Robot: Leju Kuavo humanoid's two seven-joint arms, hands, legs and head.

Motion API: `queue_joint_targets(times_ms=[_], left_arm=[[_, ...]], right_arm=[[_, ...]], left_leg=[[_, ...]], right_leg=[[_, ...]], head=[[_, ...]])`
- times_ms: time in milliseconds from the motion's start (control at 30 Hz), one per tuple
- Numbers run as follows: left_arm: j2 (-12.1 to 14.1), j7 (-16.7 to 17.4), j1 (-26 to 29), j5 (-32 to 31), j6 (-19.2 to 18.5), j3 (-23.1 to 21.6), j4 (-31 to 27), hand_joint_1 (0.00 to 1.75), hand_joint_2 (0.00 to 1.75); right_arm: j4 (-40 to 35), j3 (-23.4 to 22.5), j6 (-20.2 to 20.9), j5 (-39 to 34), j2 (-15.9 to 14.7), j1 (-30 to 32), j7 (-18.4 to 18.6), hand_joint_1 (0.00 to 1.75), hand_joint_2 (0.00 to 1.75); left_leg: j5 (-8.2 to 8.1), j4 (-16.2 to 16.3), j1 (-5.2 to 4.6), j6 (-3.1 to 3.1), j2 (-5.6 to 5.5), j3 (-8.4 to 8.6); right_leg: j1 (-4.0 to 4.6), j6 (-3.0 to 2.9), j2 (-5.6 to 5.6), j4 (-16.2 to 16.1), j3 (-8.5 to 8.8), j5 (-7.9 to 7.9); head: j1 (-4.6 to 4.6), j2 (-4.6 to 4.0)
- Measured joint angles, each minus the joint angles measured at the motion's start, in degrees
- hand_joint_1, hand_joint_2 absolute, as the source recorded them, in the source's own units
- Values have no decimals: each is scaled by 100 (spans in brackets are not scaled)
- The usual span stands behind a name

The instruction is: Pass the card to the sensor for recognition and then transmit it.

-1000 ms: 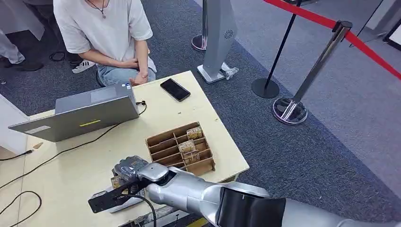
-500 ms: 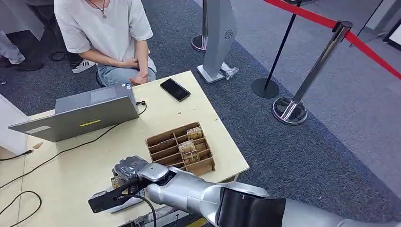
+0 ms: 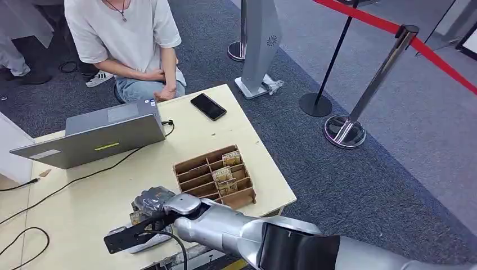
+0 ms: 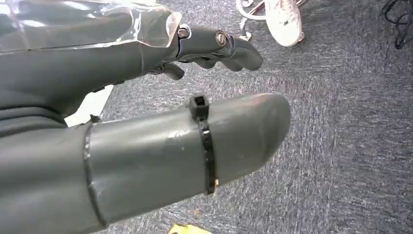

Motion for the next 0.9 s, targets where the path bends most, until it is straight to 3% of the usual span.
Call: queue_joint_targets(times_ms=[233,400,567,633,767,867,900], left_arm=[[0,-112,11,59,-2,28,0,0,0],[-4,-247,19,79,-15,48,0,0,0],[-9,-275,19,77,-13,87,0,0,0],[-13,-275,21,77,-4,94,0,0,0],[-59,-275,21,76,26,101,0,0,0],[-79,-275,12,70,35,103,0,0,0],[-92,-275,8,59,37,103,0,0,0]], right_arm=[[-1371,-647,942,-1412,-492,216,-793,175,175],[-2626,-1202,1198,-2159,-857,494,-1025,175,175],[-3564,-1613,1252,-2419,-1049,738,-1073,175,175],[-3880,-1757,1074,-2436,-1093,852,-1163,175,175],[-4479,-2063,-225,-1555,-1119,960,-1221,175,175],[-4749,-2187,-804,-1014,-1123,979,-1224,175,175],[-4806,-2220,-1239,-597,-1123,993,-1217,175,175]], left_leg=[[0,1,-3,1,-2,-2],[-1,2,-3,0,-2,-2],[-2,1,-1,0,-1,-2],[-2,1,-1,0,-1,-2],[-2,1,-1,-1,-1,-2],[-2,1,-1,-1,3,-1],[-2,1,-2,0,1,-2]], right_leg=[[-1,2,-2,-1,0,1],[-1,2,-2,-3,0,1],[-1,2,-1,-2,-1,1],[-1,2,-1,-2,-1,1],[-1,2,-1,-2,-1,1],[-1,2,2,-2,-1,1],[-1,2,0,-2,0,1]], head=[[2,0],[0,0],[0,0],[0,0],[0,0],[0,0],[0,0]])
